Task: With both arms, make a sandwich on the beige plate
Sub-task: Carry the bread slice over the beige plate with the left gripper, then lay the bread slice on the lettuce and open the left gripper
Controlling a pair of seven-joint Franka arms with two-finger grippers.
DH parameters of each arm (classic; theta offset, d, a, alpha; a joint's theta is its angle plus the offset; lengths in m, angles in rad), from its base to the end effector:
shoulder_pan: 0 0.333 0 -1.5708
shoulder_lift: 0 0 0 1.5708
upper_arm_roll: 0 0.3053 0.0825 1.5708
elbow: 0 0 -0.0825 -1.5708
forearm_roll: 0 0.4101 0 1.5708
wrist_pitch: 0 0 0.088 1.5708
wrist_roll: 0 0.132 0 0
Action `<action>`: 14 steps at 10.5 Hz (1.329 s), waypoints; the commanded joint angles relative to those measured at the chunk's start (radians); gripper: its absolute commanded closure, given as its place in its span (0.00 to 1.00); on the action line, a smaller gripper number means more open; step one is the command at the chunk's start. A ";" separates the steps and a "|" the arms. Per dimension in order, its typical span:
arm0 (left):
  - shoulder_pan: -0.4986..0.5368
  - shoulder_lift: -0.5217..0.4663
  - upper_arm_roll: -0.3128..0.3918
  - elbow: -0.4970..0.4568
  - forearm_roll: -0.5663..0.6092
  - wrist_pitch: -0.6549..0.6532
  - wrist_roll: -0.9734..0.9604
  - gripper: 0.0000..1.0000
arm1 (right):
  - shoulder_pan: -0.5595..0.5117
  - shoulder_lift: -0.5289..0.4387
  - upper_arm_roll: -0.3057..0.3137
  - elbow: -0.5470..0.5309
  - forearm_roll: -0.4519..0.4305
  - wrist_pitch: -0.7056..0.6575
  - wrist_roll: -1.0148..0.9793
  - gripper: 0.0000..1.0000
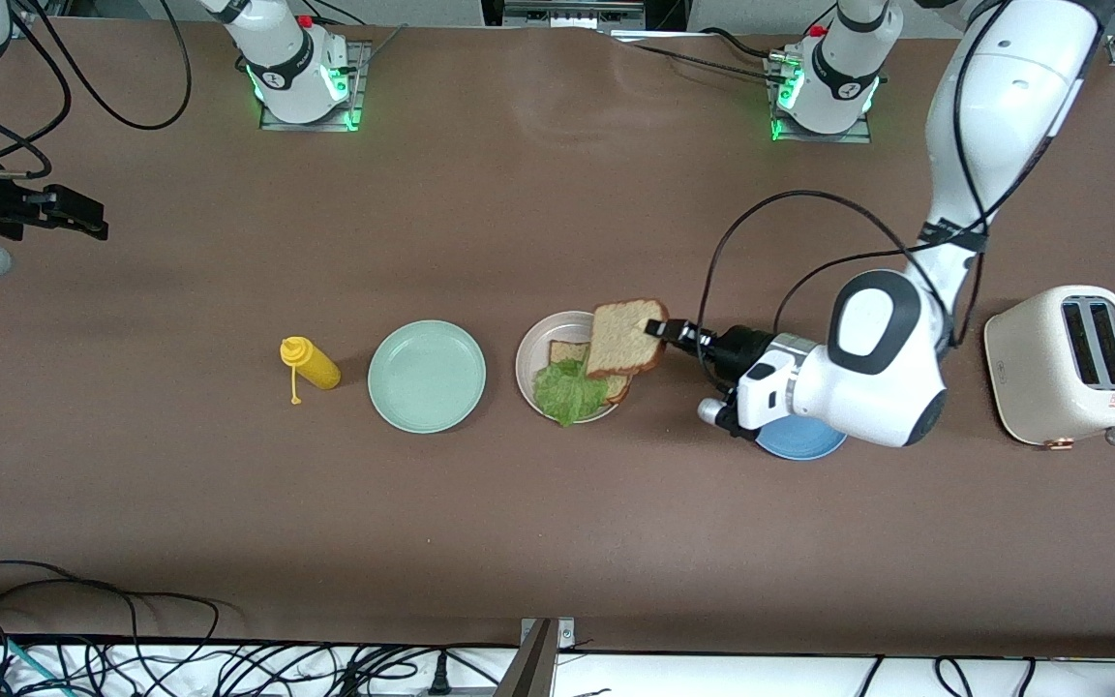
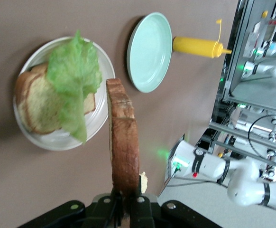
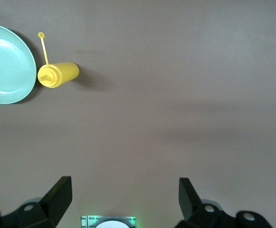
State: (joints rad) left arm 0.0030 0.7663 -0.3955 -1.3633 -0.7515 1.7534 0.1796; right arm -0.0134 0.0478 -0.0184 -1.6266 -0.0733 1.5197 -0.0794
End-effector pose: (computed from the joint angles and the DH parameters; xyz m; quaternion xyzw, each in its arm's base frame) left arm 0.6586 -0.2978 0.2716 0.8628 -0.0992 -0.1964 0.4551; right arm 0.5795 -0.0282 0.5300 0.9960 0.0246 -0.0792 0.0327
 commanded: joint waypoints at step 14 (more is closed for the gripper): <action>-0.044 0.174 0.027 0.027 -0.085 0.179 0.270 0.00 | -0.020 0.015 0.005 0.013 -0.003 -0.004 -0.002 0.00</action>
State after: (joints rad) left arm -0.0475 0.9849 -0.3816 -1.3352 -0.9016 1.9346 0.4451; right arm -0.0236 0.0581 -0.0197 -1.6260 -0.0733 1.5215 -0.0796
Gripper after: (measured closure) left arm 0.282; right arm 0.000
